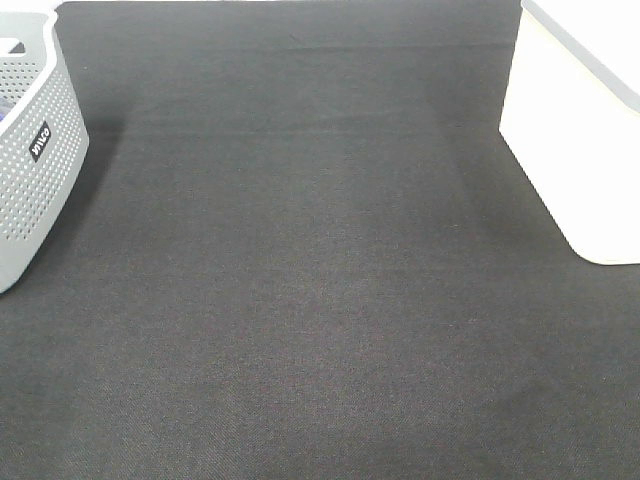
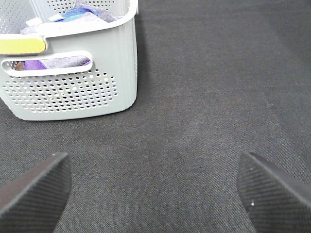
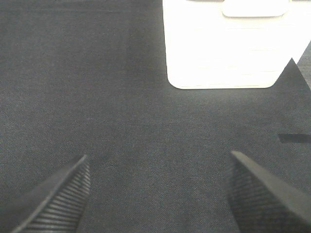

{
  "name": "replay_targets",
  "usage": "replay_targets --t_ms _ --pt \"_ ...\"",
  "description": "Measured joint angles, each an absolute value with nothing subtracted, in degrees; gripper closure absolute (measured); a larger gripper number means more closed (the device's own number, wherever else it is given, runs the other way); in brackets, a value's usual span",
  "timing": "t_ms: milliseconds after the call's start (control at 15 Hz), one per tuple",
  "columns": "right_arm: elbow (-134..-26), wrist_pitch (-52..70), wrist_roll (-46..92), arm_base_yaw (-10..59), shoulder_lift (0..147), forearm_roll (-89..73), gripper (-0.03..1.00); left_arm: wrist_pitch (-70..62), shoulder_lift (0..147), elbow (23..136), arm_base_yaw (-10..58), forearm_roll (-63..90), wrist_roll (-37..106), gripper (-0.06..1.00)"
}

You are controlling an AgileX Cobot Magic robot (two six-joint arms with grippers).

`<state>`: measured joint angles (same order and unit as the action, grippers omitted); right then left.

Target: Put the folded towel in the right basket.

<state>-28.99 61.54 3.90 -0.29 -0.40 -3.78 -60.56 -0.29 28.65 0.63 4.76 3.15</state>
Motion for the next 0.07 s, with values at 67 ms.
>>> replay_targets --t_ms 67 --pt "-29.0 61.5 3.9 -0.3 -0.4 -3.8 0.24 -60.6 -0.3 28.6 0.6 4.8 3.2 0.07"
